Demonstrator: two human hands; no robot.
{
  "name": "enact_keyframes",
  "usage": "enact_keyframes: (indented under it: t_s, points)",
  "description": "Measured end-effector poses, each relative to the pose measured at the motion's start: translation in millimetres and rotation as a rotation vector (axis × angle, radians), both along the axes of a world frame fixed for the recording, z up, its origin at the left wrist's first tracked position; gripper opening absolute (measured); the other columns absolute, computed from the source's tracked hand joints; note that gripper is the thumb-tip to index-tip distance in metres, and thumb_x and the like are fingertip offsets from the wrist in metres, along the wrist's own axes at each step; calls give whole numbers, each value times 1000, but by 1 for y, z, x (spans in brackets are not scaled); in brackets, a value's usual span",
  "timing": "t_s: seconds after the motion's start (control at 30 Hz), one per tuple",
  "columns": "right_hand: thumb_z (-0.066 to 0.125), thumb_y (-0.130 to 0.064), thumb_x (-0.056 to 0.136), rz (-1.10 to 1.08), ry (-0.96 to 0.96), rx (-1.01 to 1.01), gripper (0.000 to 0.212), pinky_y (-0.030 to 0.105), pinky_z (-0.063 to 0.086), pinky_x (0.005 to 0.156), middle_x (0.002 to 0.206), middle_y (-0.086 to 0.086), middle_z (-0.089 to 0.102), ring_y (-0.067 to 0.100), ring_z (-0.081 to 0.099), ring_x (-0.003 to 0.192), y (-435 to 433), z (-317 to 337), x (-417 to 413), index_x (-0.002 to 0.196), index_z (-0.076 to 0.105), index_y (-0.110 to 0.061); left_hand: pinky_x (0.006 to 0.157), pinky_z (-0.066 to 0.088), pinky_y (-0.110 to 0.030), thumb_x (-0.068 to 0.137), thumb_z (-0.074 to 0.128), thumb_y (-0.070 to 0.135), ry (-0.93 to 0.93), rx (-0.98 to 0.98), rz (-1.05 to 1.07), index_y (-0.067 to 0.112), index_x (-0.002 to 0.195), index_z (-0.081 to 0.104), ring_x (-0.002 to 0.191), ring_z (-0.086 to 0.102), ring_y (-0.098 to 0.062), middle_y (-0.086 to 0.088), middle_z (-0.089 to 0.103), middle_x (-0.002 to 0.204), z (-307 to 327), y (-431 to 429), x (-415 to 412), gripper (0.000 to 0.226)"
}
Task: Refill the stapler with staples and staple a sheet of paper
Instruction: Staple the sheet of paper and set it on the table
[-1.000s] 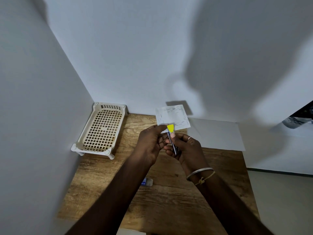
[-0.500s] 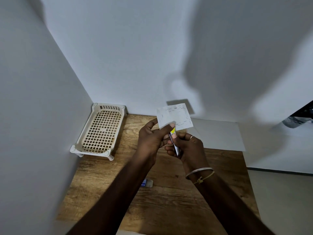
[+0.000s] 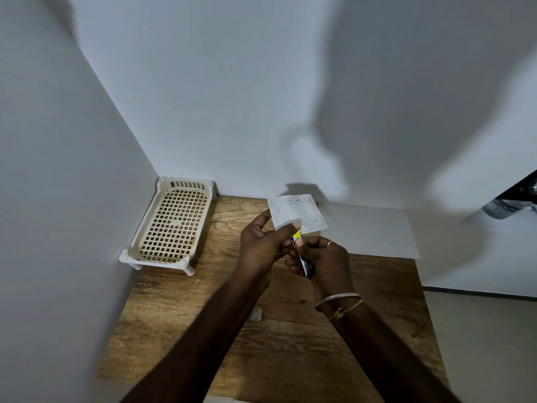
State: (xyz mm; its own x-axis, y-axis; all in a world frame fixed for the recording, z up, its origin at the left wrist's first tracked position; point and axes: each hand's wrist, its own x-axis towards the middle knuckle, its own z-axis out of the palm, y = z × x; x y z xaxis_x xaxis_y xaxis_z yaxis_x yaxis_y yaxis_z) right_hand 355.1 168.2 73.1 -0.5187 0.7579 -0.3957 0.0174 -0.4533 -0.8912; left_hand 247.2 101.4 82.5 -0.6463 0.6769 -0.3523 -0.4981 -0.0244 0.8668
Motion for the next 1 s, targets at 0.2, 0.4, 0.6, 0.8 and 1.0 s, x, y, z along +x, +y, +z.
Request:
enact_keyframes:
  t_s: [0.2,0.4,0.6,0.8,1.0]
  points:
    - [74,-10,85,-13,42,-18,10,30,59,52,72,18,73,25,70,58,3,6,-1,88,74,-1,65,60,-30,82,84,23,-23,59,-75,6,112,73,73,73,-19,-16,77,99,5,-2,0,37]
    - [69,-23,91,64,87,-52,17,29,58,54,81,18,74,27,73,65,2,4,0,95,76,-8,64,61,-31,90,74,17,-85,32,-11,-2,102,73,73,72,-24,-22,76,99,6,0,-2,22]
    - [78,-17,84,119,95,79,27,32,59,57,91,15,76,31,74,70,-4,2,4,107,66,-9,61,60,-28,91,73,13,-62,1,26,0,98,74,70,71,-20,-15,77,91,4,0,-2,16]
    - [74,-17,89,86,-31,374,19,40,62,61,89,8,76,25,75,68,-3,-3,9,104,62,-14,69,61,-29,91,73,12,-61,-9,43,1,100,75,86,75,-27,-18,77,98,0,2,-2,14]
    - [66,-22,89,86,-393,975,10,21,44,55,76,-5,70,8,65,63,-1,-9,14,96,59,-21,73,62,-31,91,73,13,6,-36,37,1,97,75,87,74,-31,-21,77,95,-7,4,4,13]
